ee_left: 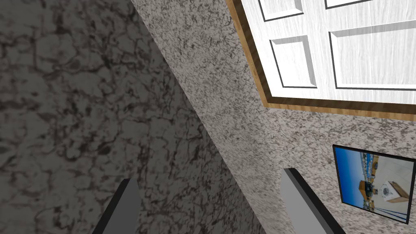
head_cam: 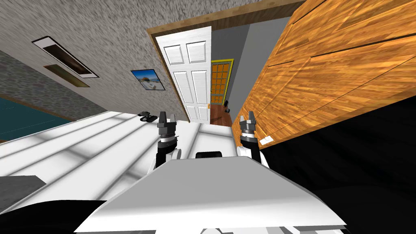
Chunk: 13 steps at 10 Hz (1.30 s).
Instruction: Pull the door open
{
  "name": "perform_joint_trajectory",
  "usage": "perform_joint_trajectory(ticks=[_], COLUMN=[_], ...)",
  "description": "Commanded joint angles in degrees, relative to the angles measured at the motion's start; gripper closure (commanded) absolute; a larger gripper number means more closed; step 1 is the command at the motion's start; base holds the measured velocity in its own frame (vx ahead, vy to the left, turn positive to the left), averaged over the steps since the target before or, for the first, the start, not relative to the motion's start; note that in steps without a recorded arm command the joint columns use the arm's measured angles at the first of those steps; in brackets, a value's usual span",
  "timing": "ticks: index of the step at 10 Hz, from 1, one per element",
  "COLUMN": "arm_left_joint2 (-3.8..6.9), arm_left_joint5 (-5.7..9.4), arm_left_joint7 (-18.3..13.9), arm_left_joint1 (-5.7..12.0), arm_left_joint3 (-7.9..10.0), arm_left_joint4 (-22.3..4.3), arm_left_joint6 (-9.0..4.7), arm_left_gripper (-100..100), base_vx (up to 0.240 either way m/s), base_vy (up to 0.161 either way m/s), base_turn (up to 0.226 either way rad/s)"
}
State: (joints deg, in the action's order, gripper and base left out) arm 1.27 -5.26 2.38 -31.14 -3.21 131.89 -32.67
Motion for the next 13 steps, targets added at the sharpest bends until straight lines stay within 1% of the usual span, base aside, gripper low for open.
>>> perform_joint_trajectory(ticks=[1, 3, 5, 7, 8, 13], arm_left_joint2=[0.51, 1.03, 1.69, 2.03, 2.39, 3.29], arm_left_joint5=[0.18, 0.39, 0.69, 0.86, 1.05, 1.56], arm_left_joint7=[-0.3, -0.7, -1.2, -1.5, -1.8, -2.7], arm_left_joint1=[0.60, 1.28, 2.27, 2.82, 3.44, 5.14], arm_left_joint3=[0.12, 0.27, 0.48, 0.59, 0.72, 1.08], arm_left_joint4=[-2.0, -4.3, -7.6, -9.4, -11.5, -17.1], arm_left_joint6=[-0.30, -0.65, -1.15, -1.43, -1.75, -2.61], arm_left_gripper=[-100, -100, -100, -100, -100, -100], base_vx=[0.087, 0.150, 0.152, 0.116, 0.122, 0.106], base_vy=[-0.008, -0.039, -0.055, -0.036, -0.019, -0.022], base_turn=[-0.079, -0.036, -0.061, -0.035, -0.068, -0.042])
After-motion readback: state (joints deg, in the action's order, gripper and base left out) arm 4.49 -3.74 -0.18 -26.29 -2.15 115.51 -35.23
